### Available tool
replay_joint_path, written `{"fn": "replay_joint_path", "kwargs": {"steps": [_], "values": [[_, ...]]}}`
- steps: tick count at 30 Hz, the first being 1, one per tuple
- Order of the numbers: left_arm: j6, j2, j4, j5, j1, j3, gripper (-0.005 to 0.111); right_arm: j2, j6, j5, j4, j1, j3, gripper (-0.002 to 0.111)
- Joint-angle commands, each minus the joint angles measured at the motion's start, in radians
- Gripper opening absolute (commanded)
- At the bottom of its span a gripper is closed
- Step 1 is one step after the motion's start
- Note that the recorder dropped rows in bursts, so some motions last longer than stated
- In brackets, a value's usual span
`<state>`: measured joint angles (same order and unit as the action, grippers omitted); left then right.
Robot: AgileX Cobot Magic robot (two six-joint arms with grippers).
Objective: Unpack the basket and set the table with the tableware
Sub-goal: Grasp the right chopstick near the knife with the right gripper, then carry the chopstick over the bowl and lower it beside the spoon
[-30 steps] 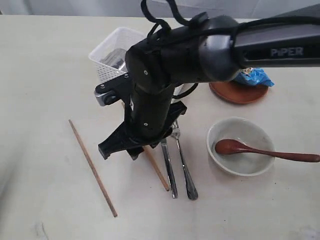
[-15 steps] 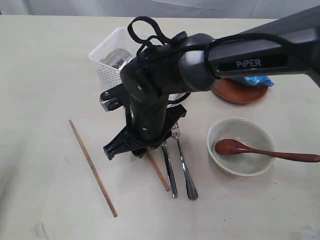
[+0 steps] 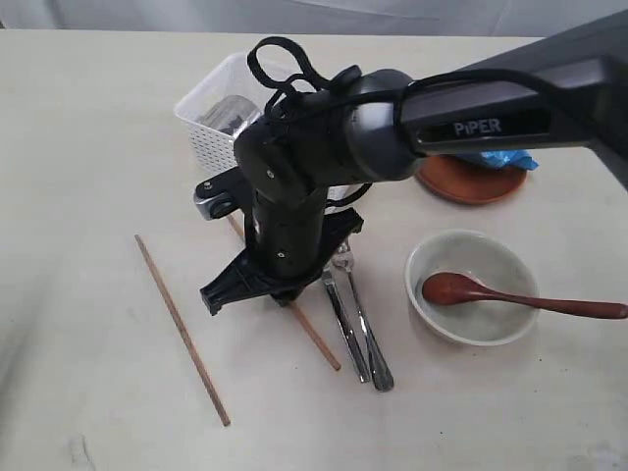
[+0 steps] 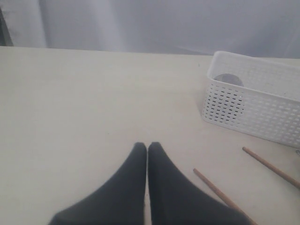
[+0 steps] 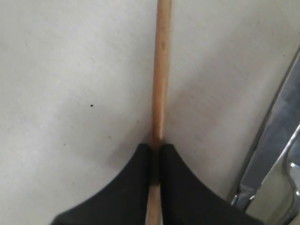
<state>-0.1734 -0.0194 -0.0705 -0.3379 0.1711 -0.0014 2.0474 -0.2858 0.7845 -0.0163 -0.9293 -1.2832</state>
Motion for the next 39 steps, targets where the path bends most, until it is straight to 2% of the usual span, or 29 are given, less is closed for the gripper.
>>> {"fn": "replay_joint_path", "kwargs": {"steps": [1,10,14,18,23,27,31,36,39], "values": [[-0.005,-0.003,0.000,0.010,0.003,0.001,0.001,-0.057,0.009,0.037,0.016,-0.003,0.003,0.000],[-0.005,-0.003,0.000,0.010,0.003,0.001,0.001,-0.253,0.009,0.167,0.016,-0.003,0.011,0.000],[-0.005,-0.003,0.000,0.010,0.003,0.001,0.001,-0.380,-0.050,0.190,-0.017,0.021,0.087,0.000],[-0.005,-0.003,0.000,0.010,0.003,0.001,0.001,-0.500,-0.104,0.190,-0.015,0.107,0.212,0.000],[-0.005,-0.003,0.000,0.010,0.003,0.001,0.001,-0.592,-0.138,0.186,-0.008,0.276,0.365,0.000],[-0.005,-0.003,0.000,0.010,0.003,0.001,0.001,-0.597,-0.136,0.137,0.046,0.347,0.436,0.000],[-0.005,-0.003,0.000,0.010,0.003,0.001,0.001,-0.597,-0.136,0.130,0.071,0.347,0.459,0.000],[-0.005,-0.003,0.000,0.010,0.003,0.001,0.001,-0.595,-0.189,-0.001,0.066,0.347,0.470,0.000],[-0.005,-0.003,0.000,0.010,0.003,0.001,0.001,-0.539,-0.215,0.028,0.052,0.347,0.470,0.000]]}}
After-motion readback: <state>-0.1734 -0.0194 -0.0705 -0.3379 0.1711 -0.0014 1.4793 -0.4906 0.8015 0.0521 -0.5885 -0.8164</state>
